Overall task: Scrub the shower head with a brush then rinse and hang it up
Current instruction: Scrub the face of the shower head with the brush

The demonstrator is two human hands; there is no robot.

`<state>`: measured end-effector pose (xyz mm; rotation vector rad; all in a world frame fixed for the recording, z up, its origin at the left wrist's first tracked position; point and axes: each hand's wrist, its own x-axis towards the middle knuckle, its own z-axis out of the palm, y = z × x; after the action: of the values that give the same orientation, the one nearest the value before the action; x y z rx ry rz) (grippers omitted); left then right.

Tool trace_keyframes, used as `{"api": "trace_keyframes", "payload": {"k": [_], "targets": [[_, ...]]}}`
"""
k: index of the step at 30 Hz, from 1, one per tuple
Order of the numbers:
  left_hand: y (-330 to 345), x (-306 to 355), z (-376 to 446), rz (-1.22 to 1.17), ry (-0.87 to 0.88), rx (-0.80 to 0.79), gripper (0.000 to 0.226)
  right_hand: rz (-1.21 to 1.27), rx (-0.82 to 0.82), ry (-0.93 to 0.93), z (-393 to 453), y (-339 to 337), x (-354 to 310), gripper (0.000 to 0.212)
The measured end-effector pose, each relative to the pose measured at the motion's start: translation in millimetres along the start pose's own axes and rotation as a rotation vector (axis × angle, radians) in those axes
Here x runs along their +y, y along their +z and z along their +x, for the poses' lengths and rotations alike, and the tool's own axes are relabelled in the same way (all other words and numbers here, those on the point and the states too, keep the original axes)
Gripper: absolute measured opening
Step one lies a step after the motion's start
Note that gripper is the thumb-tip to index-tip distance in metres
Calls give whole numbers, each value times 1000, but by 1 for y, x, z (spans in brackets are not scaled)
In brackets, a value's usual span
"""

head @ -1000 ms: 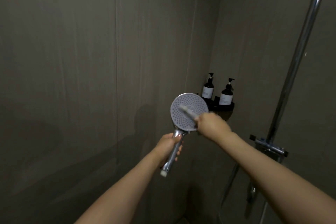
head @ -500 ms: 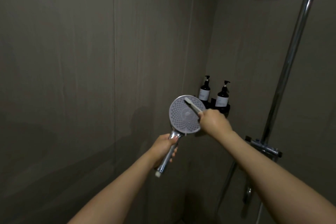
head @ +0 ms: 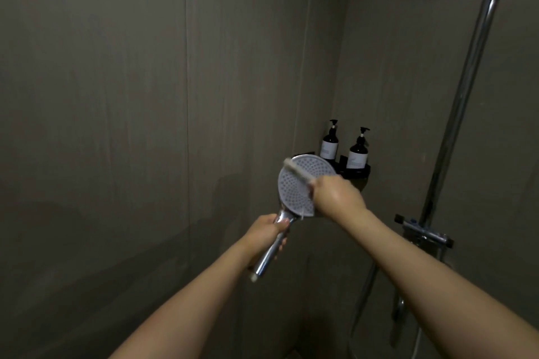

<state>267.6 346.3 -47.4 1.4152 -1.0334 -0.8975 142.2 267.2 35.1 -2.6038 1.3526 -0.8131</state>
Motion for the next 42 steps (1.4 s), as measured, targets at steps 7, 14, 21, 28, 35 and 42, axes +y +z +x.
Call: {"api": "trace_keyframes", "payload": {"k": [7, 14, 21, 28, 35, 42], "targets": [[-3, 0, -1, -215, -1, 34, 25, -33, -84, 21, -29, 19, 22, 33], [3, -1, 0, -246, -4, -14, 26, -54, -80, 14, -37, 23, 32, 34], [12, -4, -1, -274, -17, -57, 26, -21, -94, 90, -35, 4, 50, 34], [32, -9, 3, -214, -36, -95, 25, -8, -68, 142, -34, -3, 56, 35], [48, -14, 6, -144, -46, -129, 25, -21, -74, 215, -44, -9, 79, 32], [65, -18, 6, -139, -57, -155, 25, 29, -47, 248, -50, -14, 90, 34]]}}
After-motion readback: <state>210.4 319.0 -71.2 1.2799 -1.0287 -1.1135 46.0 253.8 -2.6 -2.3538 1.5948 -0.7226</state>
